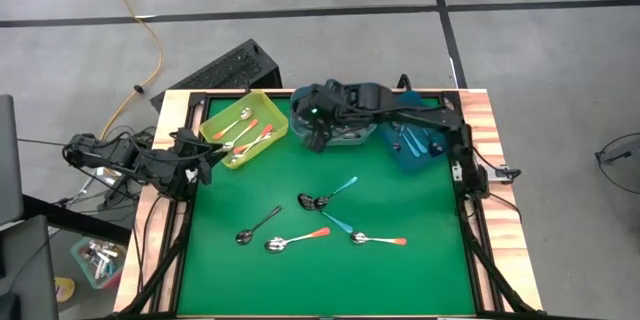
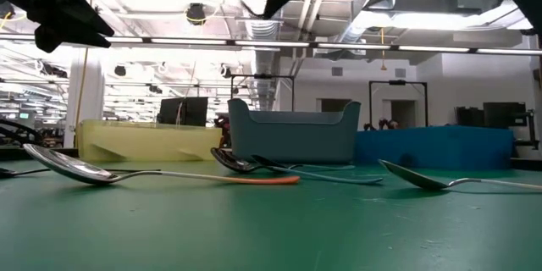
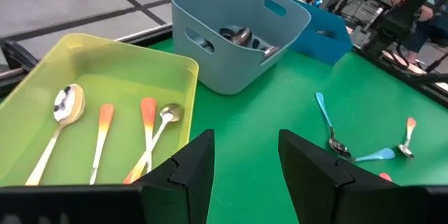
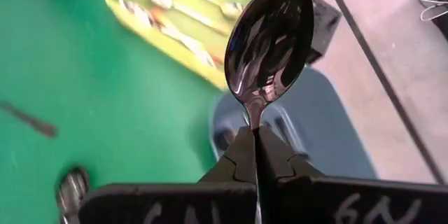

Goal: Sort silverware by color (type)
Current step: Put the black spoon into the light blue bin

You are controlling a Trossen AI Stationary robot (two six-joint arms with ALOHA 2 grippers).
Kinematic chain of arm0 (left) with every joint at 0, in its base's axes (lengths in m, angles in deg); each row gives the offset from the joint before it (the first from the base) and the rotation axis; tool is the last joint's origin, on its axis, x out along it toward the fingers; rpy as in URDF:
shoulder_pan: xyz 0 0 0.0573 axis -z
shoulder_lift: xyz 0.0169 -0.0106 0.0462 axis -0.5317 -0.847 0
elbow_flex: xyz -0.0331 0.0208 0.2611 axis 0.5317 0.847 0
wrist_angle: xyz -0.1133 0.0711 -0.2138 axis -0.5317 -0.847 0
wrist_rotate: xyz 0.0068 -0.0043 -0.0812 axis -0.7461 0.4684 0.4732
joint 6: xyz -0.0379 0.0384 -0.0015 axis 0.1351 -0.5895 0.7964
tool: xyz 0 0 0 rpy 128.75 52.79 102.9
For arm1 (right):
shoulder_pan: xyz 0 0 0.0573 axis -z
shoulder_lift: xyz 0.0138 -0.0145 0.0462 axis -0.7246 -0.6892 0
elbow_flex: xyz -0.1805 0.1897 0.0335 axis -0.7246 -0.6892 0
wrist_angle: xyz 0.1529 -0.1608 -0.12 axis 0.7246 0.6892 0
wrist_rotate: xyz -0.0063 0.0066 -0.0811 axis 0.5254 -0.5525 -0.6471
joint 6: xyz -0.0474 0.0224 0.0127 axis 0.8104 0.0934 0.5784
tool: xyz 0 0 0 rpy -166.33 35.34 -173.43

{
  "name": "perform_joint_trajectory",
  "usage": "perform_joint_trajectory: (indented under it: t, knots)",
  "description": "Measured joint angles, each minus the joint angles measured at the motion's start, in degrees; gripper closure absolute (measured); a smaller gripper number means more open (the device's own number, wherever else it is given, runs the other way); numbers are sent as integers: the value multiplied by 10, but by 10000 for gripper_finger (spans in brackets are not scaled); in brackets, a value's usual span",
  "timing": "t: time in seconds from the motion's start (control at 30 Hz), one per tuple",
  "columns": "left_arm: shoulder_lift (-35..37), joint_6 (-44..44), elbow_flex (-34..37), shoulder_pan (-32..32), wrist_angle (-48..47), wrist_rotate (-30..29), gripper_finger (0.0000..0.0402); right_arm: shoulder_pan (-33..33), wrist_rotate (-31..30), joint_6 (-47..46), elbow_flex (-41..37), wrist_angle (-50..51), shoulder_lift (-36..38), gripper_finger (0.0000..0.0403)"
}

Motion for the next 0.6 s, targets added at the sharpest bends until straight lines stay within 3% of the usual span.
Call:
perform_joint_trajectory:
  t: [0.3,0.6]
  knots:
    - [0,21,0,0,0,-28,258,69,24,85,0,52,87,399]
    - [0,22,0,0,0,-64,258,152,146,115,-77,32,187,399]
